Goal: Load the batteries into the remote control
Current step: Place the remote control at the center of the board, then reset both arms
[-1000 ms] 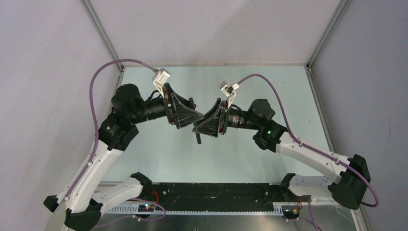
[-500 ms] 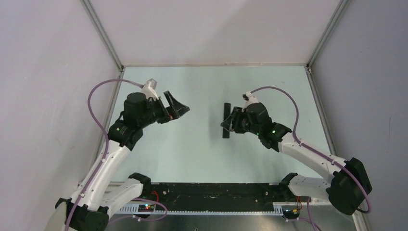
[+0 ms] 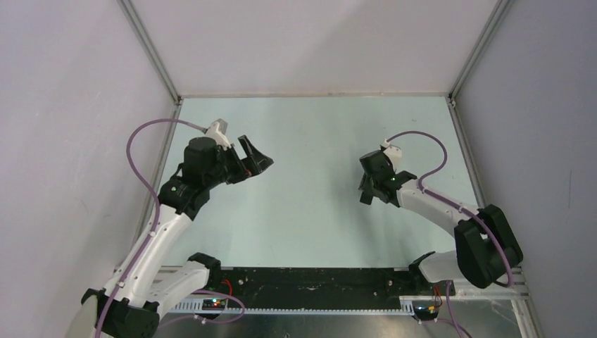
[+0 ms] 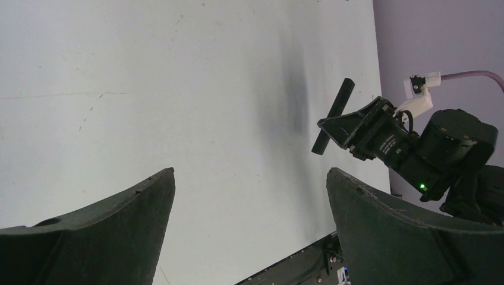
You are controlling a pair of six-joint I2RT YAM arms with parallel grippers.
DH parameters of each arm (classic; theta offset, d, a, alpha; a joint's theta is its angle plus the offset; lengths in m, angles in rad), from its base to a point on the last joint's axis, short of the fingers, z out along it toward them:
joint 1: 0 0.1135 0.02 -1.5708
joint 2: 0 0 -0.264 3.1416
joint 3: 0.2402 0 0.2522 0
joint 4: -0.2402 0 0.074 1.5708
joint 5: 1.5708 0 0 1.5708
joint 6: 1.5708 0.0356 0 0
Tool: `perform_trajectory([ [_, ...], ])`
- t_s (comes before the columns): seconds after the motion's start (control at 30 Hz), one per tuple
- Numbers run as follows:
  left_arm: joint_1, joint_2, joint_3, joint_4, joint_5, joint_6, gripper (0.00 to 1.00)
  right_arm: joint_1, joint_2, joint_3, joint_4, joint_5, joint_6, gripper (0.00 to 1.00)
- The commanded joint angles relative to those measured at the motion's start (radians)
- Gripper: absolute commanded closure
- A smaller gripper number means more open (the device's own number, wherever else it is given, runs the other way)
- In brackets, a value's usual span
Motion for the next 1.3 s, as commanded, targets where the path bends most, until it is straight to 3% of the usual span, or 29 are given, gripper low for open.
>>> perform_trajectory([
  [0.0, 0.005, -0.037, -0.010, 0.000, -0.041, -0.006, 0.00, -0.031, 0.060, 0.027, -0.013, 0.132, 0.046, 0.62],
  [0.17, 0.004, -0.074, -0.013, -0.011, -0.060, 0.001, 0.00, -0.059, 0.127, 0.027, -0.029, 0.139, 0.055, 0.51],
  [0.57, 0.005, -0.143, 0.012, -0.157, -0.096, -0.012, 0.00, -0.067, 0.141, 0.031, -0.062, 0.154, 0.088, 0.43],
  [0.67, 0.005, -0.162, 0.024, -0.193, -0.087, 0.014, 0.00, -0.067, 0.099, 0.044, -0.108, 0.154, 0.097, 0.36],
  [0.83, 0.005, -0.203, 0.026, -0.209, -0.024, 0.039, 0.00, -0.066, -0.100, 0.050, -0.216, 0.146, 0.110, 0.21],
  [0.87, 0.005, -0.214, 0.024, -0.212, -0.014, 0.046, 0.00, -0.065, -0.166, 0.050, -0.255, 0.145, 0.109, 0.11],
  [0.93, 0.005, -0.250, 0.019, -0.212, -0.018, 0.068, 0.00, -0.062, -0.288, 0.050, -0.319, 0.144, 0.108, 0.02],
  [1.07, 0.005, -0.341, 0.020, -0.214, -0.082, 0.117, 0.00, -0.055, -0.555, 0.074, -0.445, 0.133, 0.126, 0.01],
  [1.27, 0.005, -0.493, 0.064, -0.271, -0.272, 0.152, 0.00, -0.054, -0.804, 0.277, -0.673, 0.179, 0.160, 0.01],
])
